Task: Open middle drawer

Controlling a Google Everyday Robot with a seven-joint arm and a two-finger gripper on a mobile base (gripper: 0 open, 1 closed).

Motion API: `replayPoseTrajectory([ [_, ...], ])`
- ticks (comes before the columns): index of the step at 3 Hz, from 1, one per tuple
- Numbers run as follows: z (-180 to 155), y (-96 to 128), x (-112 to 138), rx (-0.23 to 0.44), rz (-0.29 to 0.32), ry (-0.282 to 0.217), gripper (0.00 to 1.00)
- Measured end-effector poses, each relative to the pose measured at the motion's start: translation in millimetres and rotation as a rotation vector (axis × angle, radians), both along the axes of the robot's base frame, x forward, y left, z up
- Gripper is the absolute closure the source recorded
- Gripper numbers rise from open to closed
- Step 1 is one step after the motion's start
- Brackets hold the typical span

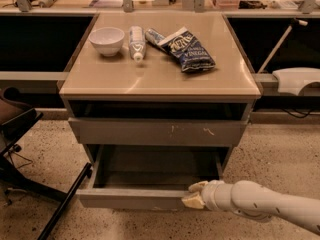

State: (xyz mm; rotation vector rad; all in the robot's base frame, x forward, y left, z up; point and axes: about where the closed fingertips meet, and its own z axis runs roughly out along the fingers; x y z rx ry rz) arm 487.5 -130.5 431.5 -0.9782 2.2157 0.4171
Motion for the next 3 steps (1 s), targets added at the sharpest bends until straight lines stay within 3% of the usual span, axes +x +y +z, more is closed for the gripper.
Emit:
replayPoseTrajectory([
  [3, 3.3, -3.3, -8.8, -0.002, -0.023, -0.002, 1.0],
])
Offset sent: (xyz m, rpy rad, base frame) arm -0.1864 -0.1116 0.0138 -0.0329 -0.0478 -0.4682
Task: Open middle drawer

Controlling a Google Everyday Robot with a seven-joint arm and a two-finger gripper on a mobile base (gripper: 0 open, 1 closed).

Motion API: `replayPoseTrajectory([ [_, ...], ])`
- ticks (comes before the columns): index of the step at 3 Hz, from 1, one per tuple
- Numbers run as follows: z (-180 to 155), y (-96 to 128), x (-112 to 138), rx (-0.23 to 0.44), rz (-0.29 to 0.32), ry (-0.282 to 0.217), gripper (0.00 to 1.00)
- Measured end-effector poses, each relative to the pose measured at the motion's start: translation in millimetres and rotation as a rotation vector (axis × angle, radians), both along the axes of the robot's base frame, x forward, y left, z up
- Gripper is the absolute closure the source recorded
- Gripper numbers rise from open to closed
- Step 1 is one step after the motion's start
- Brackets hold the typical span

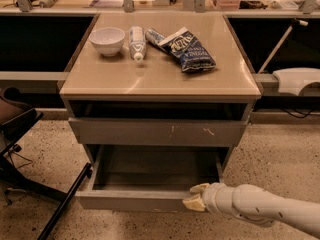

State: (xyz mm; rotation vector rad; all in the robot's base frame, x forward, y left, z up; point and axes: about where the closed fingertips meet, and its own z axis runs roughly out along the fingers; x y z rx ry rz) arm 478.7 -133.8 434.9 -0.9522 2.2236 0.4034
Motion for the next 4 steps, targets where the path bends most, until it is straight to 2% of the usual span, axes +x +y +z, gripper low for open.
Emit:
replayPoseTrajectory([
  [4, 4.3, -8.1, -17.4, 0.001, -0.046, -0.001, 1.0],
])
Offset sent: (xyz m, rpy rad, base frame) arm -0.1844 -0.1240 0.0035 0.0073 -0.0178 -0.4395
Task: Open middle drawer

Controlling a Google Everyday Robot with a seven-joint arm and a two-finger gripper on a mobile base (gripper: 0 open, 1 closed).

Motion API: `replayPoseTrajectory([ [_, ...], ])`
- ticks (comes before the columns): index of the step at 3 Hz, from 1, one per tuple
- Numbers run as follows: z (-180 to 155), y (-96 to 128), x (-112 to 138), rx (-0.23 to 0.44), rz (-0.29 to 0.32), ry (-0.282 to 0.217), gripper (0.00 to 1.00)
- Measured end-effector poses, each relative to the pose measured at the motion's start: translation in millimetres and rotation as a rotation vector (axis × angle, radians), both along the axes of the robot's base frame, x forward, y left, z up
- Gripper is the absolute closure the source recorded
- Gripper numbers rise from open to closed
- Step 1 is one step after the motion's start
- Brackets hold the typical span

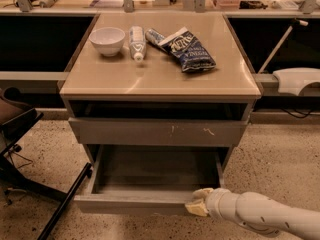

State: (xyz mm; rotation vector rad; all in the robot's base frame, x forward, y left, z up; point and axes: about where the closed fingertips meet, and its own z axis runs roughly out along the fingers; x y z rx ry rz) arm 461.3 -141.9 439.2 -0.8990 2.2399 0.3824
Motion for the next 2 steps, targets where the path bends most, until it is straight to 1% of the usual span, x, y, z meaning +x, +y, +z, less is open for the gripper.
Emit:
replayPoseTrajectory([
  [1, 0.5, -4.8, -8.7, 0.001, -0.017, 0.002, 1.0],
  [2, 2.7, -4.9, -9.3, 0.001, -0.017, 0.002, 1.0],
])
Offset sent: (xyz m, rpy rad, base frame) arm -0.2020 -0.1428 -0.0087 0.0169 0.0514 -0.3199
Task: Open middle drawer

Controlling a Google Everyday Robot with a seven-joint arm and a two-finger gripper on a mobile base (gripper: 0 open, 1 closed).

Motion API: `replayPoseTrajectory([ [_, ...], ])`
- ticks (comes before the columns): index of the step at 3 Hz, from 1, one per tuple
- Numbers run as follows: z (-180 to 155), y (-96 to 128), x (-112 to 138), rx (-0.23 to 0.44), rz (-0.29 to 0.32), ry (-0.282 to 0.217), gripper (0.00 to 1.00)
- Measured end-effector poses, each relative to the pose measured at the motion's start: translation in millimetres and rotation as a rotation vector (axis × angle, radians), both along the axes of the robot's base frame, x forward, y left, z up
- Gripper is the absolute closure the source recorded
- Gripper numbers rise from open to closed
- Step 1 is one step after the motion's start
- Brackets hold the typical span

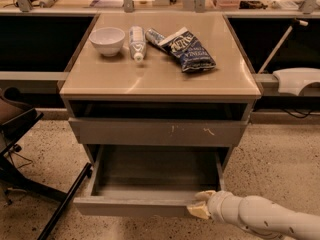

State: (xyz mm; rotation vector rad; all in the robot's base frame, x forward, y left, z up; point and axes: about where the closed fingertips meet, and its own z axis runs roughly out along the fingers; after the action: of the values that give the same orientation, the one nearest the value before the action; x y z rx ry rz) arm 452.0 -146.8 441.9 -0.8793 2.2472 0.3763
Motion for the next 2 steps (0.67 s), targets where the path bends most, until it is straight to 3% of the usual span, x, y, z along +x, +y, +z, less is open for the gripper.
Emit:
replayPoseTrajectory([
  [2, 3.2, -9.5, -15.2, 0.002, -0.021, 0.005, 1.0],
])
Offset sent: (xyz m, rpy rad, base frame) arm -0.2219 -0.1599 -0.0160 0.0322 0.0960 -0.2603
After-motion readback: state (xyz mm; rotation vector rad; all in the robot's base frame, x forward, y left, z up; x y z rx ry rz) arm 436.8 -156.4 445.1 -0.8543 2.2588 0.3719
